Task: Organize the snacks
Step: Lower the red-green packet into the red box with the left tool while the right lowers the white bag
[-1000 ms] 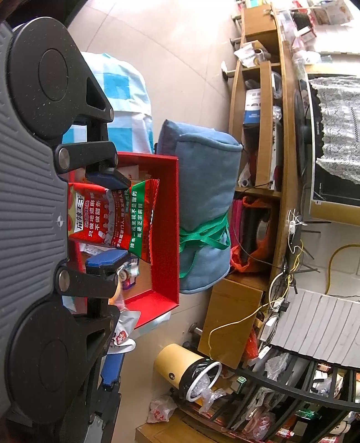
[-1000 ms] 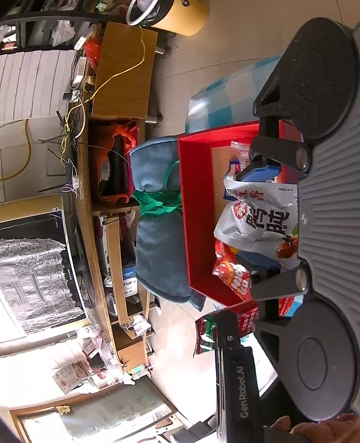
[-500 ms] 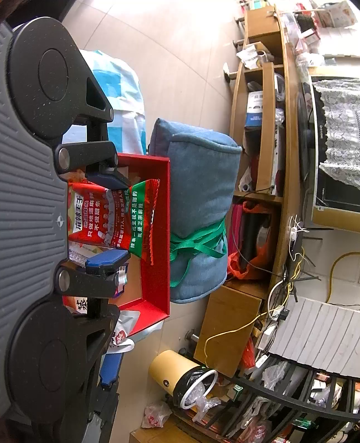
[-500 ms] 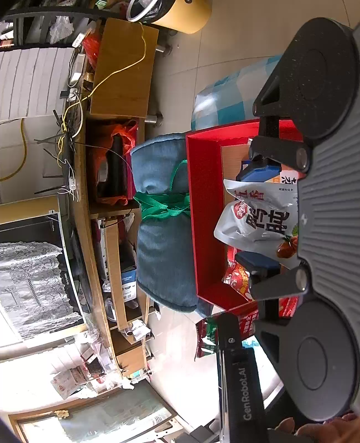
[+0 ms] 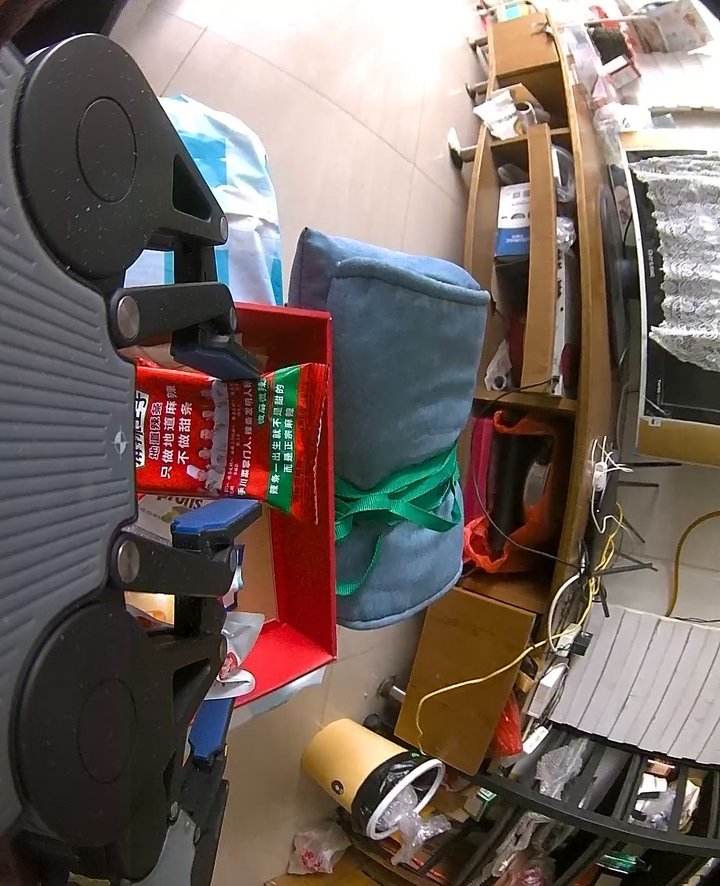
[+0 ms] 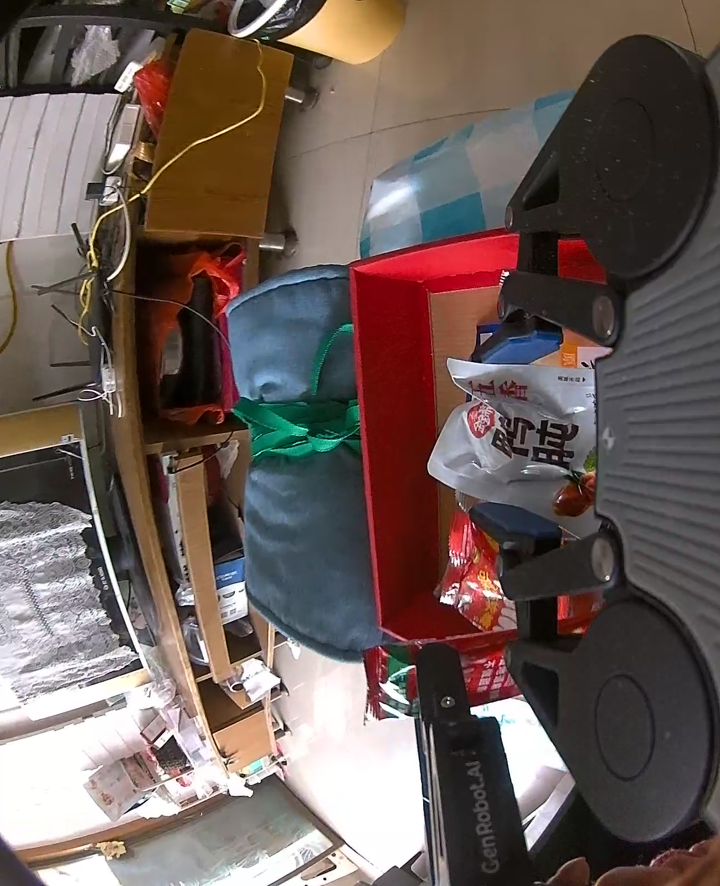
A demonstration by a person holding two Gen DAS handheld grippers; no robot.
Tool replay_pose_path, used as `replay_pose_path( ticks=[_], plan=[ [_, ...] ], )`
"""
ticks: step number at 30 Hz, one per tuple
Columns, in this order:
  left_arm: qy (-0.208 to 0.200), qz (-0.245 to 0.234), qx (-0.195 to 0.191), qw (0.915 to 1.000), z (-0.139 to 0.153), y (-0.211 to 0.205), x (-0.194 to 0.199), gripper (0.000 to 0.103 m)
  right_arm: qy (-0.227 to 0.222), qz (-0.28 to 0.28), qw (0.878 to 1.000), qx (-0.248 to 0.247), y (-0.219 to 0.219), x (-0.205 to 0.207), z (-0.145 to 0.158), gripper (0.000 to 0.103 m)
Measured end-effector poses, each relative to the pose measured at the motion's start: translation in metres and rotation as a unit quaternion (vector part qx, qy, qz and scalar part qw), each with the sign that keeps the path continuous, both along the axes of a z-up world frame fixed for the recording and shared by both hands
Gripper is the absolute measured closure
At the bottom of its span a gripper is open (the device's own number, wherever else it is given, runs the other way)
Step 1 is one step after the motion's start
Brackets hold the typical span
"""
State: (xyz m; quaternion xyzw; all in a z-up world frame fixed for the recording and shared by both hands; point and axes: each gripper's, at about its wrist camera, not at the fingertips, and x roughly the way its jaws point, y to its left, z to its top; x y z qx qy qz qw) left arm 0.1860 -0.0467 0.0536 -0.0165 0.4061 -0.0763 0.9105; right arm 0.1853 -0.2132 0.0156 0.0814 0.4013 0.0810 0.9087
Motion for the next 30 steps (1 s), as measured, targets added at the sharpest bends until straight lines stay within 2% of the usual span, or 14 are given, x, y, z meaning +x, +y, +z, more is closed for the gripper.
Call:
replay_pose_path(
  ticks=[2,4,12,20,30],
  plan=[
    [0.003,0.002,0.003,1.0,-0.004,-0.001,0.004,0.048,0.005,0.0,1.0,-0.002,0.0,0.004,-0.004,0.052],
    [0.011,0.003,0.004,0.9999,-0.008,-0.001,0.008,0.055,0.009,0.0,1.0,-0.004,0.001,0.007,-0.009,0.052],
    [0.033,0.01,0.017,0.9992,-0.026,-0.002,0.018,0.055,0.028,0.004,1.0,-0.014,0.006,0.023,-0.027,0.052],
    [0.037,0.008,0.019,0.9991,-0.028,-0.003,0.017,0.053,0.042,0.003,0.999,-0.019,0.006,0.029,-0.039,0.05],
    [0.036,0.005,0.015,0.9992,-0.026,-0.003,0.014,0.044,0.039,-0.006,0.999,-0.016,0.002,0.028,-0.036,0.042]
  ],
)
